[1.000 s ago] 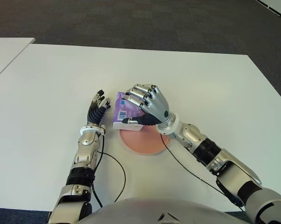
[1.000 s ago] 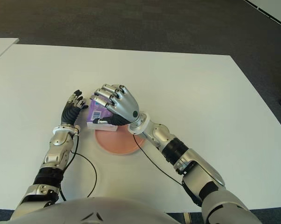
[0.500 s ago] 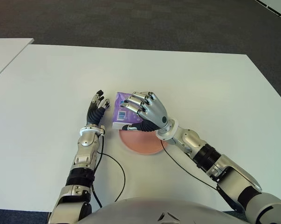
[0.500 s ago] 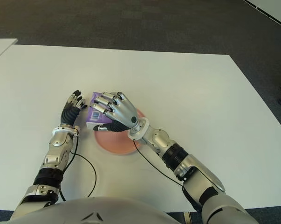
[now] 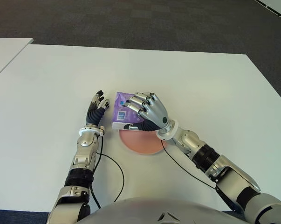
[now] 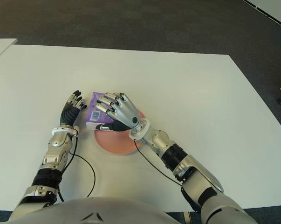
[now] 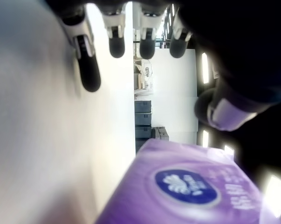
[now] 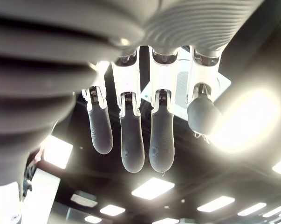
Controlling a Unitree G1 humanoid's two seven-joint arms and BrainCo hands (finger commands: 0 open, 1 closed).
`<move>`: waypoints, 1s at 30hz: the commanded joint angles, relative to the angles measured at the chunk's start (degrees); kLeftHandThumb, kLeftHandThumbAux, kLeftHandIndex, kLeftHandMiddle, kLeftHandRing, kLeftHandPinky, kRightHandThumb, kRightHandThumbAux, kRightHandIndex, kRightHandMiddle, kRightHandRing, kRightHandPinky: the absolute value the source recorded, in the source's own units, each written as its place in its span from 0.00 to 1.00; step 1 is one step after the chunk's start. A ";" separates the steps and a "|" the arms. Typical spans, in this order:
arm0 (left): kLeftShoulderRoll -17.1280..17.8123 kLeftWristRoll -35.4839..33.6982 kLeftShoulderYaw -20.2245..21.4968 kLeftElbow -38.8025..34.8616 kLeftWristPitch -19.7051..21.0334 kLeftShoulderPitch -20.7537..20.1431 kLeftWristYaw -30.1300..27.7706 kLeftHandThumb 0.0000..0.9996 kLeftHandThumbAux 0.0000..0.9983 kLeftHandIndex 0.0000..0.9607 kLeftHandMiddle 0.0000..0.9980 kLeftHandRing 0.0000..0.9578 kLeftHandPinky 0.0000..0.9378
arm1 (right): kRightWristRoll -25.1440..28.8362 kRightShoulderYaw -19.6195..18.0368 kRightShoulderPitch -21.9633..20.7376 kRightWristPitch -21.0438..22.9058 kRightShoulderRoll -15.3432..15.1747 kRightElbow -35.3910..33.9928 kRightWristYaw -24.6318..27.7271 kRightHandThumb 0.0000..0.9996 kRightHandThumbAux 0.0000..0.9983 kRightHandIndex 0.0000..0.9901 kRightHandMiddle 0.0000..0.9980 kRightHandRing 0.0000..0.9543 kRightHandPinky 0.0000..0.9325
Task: Put the tissue paper into the plate.
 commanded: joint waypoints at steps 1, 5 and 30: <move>0.06 -0.27 -0.18 2.07 3.70 2.54 -0.92 0.00 0.52 0.00 0.01 0.00 0.00 | -0.38 -0.70 0.82 0.56 0.04 1.56 -0.61 0.95 0.66 0.38 0.51 0.55 0.85; 0.10 -0.25 -0.14 1.95 3.68 2.56 -1.10 0.00 0.52 0.00 0.01 0.00 0.00 | -0.14 -1.50 0.69 0.86 0.21 3.07 -1.76 0.95 0.66 0.38 0.51 0.55 0.86; -0.40 0.53 -0.52 -0.38 5.20 3.08 -0.23 0.00 0.51 0.01 0.03 0.01 0.01 | 26.01 -24.98 2.70 -5.00 -3.30 -13.44 16.43 0.95 0.66 0.38 0.51 0.56 0.90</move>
